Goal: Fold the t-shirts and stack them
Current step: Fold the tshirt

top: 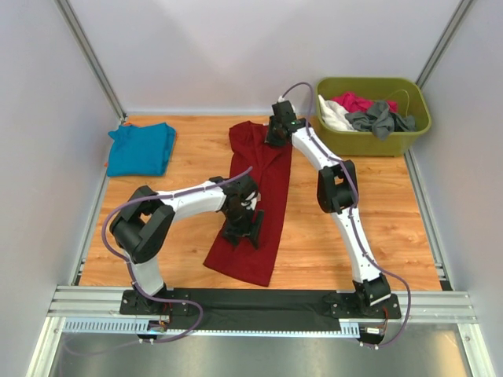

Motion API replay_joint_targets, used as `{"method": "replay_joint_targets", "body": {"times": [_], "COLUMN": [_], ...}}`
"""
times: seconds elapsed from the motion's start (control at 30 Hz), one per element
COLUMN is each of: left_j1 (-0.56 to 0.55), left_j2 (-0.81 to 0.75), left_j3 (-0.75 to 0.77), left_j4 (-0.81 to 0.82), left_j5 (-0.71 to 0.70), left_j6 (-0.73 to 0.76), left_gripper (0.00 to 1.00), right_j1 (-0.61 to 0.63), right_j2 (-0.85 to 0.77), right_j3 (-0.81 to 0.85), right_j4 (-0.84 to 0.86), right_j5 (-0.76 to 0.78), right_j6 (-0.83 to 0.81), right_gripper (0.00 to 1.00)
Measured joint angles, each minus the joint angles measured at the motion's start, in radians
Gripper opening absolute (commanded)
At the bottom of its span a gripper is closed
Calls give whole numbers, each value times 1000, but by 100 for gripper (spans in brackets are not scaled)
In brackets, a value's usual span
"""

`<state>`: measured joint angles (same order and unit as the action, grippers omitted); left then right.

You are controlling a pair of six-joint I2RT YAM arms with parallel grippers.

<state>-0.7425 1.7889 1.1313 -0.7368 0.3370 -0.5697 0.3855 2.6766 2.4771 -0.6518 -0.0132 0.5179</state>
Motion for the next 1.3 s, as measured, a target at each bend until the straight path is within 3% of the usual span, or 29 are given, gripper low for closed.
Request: {"method": "replay_joint_targets", "body": {"times": [0.13, 0.37, 0.5, 0.63, 0.8, 0.93, 1.3], "left_j1": [-32, -40, -40, -40, -50, -109, -299], "left_j2": [-24, -92, -106, -111, -109, -114, -92], "left_j3": [-26, -9, 61, 73, -49, -135, -115], "left_j4": [-24, -58, -54, -19, 71, 105, 165], "left_j5": [60, 25, -90, -192, -249, -301, -374], "left_j6": [-2, 0, 28, 52, 4, -80, -241], "left_gripper": [76, 78, 79, 77, 76, 76, 76], "right_j1": [-3, -3, -3, -3, 4, 19, 34], "right_j2": [0, -28, -162, -410, -628, -643, -656], "right_j3": [11, 11, -54, -215, -383, -513, -728], "right_j4": [7, 11, -3, 12, 68, 103, 109], "right_j5": [20, -7, -21, -32, -34, -42, -48], "right_j6": [-15, -52, -71, -74, -71, -67, -44], "right_gripper": [27, 47, 54, 51, 43, 41, 42]}}
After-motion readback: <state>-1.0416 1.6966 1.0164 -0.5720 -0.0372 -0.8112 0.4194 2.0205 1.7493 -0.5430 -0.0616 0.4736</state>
